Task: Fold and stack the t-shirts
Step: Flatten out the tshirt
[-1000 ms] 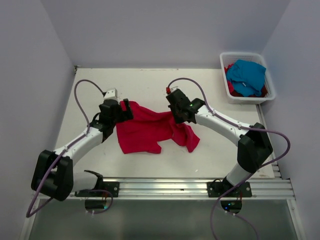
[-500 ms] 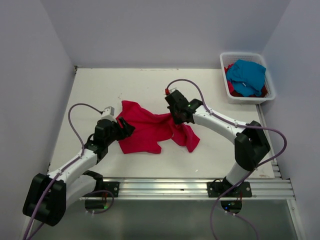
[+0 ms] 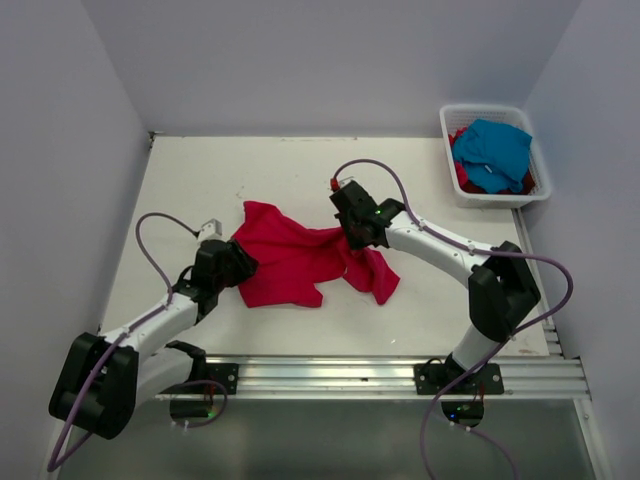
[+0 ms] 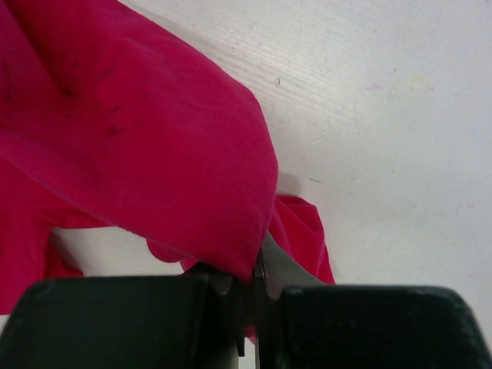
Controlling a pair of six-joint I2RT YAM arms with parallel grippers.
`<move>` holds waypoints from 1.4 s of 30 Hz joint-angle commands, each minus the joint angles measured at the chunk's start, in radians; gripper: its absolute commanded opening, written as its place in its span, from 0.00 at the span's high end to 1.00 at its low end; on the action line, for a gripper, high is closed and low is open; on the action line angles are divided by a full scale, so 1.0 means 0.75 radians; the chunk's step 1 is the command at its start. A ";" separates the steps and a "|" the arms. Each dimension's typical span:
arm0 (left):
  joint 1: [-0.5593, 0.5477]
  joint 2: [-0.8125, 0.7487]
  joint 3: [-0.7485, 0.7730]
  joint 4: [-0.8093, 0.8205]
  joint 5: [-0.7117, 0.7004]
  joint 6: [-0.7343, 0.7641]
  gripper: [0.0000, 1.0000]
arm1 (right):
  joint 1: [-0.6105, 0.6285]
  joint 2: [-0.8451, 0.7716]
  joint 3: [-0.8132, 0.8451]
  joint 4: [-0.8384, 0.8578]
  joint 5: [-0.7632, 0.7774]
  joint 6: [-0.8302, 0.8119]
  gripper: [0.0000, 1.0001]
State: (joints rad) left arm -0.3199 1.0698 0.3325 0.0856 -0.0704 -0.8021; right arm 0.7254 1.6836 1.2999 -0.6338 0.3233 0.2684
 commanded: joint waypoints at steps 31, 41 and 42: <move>0.013 0.220 0.080 0.285 0.002 -0.031 0.53 | -0.006 0.030 -0.011 0.025 0.017 0.012 1.00; 0.013 0.195 0.152 0.105 -0.088 -0.047 0.56 | -0.006 0.025 -0.027 0.027 0.019 0.014 1.00; 0.013 0.193 0.156 0.088 -0.098 -0.051 0.57 | -0.006 0.027 -0.029 0.029 0.019 0.014 1.00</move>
State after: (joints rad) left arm -0.3161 1.2377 0.4145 0.1871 -0.0929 -0.8219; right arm 0.7254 1.7027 1.2842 -0.6296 0.3237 0.2687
